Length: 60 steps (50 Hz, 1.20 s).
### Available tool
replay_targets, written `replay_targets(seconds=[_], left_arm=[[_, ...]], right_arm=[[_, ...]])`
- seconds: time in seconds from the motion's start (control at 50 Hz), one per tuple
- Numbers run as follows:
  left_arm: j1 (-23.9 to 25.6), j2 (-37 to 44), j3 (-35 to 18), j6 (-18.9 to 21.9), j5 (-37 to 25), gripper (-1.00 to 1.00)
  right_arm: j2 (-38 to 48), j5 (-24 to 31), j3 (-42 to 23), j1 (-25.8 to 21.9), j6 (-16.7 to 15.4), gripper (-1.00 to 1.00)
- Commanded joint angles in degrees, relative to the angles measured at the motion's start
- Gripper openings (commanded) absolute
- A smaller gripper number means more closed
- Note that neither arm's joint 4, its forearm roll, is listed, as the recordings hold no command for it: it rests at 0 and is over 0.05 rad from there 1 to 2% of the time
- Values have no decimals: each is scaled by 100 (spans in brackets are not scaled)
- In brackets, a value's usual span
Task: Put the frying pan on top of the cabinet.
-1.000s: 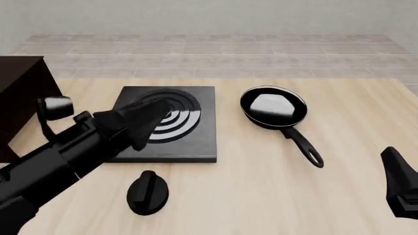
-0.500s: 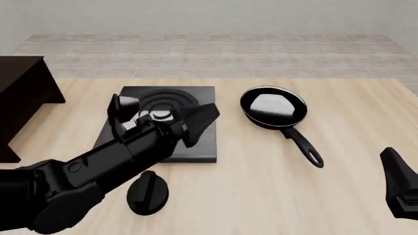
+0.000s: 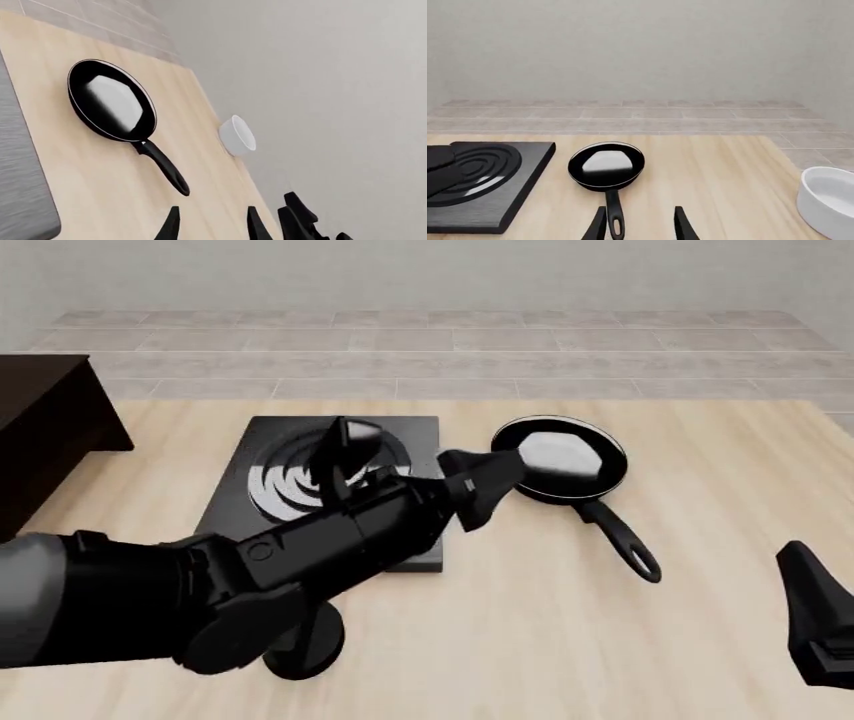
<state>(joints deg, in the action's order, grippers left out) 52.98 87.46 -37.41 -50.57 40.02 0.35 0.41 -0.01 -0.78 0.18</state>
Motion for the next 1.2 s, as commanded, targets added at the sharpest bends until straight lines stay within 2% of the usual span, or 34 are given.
replay_targets(seconds=[0.02, 0.18, 0.28, 0.42, 0.78, 1.2], left_arm=[[-51, 512, -378, -137, -45, 100], [-206, 869, -594, -232, -72, 100], [-249, 1371, -804, -452, -85, 100], [-309, 1590, -1033, -367, -213, 100], [-339, 2379, -1554, -498, -274, 100], [-316, 2861, -1991, -471, -418, 100]], right_arm=[[-2, -5, 0, 8, 24, 100], [4, -8, 0, 2, 30, 100], [2, -16, 0, 15, 49, 100], [6, -18, 0, 13, 49, 100], [12, -20, 0, 22, 54, 100], [3, -29, 0, 37, 90, 100]])
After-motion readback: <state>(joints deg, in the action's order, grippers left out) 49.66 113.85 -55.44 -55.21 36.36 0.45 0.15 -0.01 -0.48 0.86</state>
